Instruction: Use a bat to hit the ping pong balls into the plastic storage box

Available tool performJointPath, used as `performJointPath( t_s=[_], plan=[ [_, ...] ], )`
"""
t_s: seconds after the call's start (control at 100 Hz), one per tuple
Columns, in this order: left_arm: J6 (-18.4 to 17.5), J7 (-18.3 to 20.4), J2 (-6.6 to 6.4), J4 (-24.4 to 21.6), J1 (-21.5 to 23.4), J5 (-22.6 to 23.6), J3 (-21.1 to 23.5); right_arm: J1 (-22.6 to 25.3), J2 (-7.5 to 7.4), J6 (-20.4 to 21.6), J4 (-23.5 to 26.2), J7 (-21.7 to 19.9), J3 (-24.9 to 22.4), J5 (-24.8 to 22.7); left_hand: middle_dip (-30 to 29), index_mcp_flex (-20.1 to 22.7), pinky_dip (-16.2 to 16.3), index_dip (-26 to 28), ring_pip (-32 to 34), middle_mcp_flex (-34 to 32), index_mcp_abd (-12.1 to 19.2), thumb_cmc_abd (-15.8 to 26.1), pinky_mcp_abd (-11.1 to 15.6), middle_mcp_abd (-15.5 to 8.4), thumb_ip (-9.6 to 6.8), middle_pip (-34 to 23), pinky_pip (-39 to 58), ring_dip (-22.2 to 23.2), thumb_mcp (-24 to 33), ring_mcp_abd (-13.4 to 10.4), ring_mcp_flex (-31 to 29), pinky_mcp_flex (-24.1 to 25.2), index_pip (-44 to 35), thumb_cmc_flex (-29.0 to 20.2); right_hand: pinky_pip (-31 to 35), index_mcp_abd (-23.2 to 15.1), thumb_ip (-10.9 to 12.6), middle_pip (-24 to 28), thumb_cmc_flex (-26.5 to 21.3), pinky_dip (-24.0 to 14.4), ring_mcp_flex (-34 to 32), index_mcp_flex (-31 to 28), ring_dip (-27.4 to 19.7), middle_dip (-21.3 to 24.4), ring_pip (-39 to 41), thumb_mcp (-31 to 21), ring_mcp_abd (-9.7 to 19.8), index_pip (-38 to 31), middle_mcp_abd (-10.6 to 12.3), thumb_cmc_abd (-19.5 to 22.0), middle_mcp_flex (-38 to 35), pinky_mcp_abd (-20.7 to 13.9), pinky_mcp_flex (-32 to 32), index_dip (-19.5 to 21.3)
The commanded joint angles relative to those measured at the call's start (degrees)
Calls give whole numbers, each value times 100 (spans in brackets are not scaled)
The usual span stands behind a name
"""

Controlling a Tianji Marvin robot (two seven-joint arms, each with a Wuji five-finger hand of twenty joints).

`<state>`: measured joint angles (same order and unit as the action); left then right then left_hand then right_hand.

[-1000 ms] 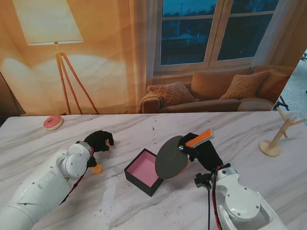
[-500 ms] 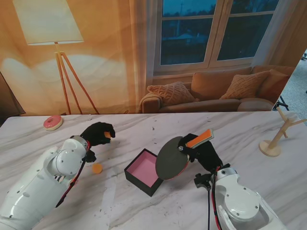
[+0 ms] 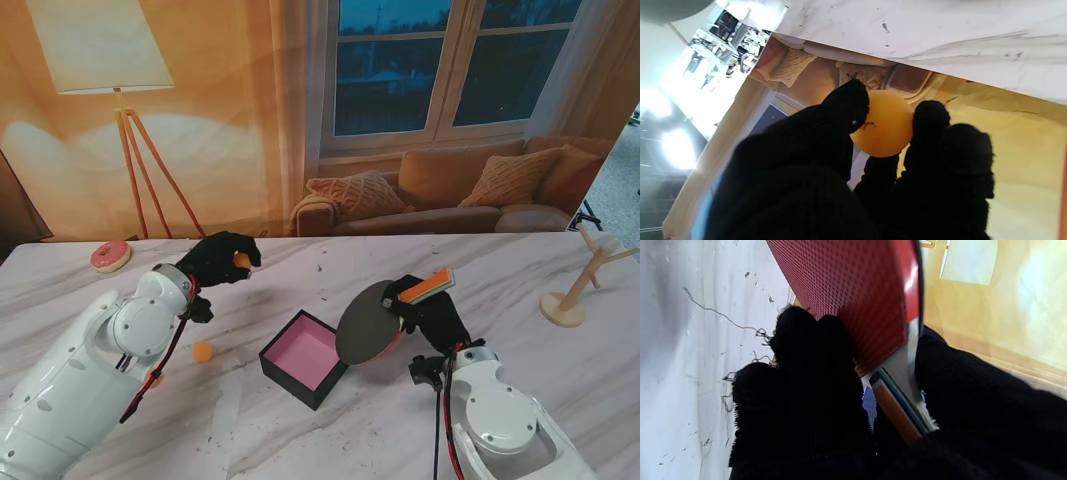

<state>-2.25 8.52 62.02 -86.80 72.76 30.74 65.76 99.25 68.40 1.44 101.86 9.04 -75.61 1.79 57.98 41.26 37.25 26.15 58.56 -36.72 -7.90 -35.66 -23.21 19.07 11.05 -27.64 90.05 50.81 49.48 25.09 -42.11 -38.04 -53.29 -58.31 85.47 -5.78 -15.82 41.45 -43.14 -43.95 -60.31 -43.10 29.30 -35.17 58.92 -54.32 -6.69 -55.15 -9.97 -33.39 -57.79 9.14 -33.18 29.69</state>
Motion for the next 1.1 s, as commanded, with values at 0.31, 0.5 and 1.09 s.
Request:
performJointPath(
  t_s=[0.31, 0.5, 1.09],
  plan=[
    [-69, 98, 185, -229, -620, -718, -620, -115, 89, -80, -68, 106, -3, 97, 358, 195, 88, 189, 225, -621, -93, 306, 502, -260, -74, -601, 274, 72, 222, 177, -198, 13, -299, -625, -33, 97, 247, 265, -583, -77, -12, -307, 80, 27, 75, -304, 374, -272, 298, 720, 79, -277, 86, 20],
    [-62, 29, 267, -218, -771, -1064, -894, -43, 59, -14, -21, 46, -180, 11, 367, 186, 84, 209, 226, -616, -90, 327, 527, -259, -77, -585, 269, 73, 179, 169, -191, 13, -277, -641, -20, 102, 252, 274, -588, -76, -21, -313, 78, 39, 88, -307, 366, -280, 290, 717, 75, -271, 85, 11],
    [-121, -109, 441, -169, -984, -1700, -1483, 62, -4, -63, -225, -98, -577, -372, 382, 171, 80, 238, 210, -592, -103, 389, 549, -256, -97, -530, 256, 89, 83, 184, -131, 41, -220, -668, 50, 152, 244, 294, -588, -83, -17, -266, 77, 41, 131, -296, 341, -282, 268, 721, 88, -270, 114, -2]
  ],
)
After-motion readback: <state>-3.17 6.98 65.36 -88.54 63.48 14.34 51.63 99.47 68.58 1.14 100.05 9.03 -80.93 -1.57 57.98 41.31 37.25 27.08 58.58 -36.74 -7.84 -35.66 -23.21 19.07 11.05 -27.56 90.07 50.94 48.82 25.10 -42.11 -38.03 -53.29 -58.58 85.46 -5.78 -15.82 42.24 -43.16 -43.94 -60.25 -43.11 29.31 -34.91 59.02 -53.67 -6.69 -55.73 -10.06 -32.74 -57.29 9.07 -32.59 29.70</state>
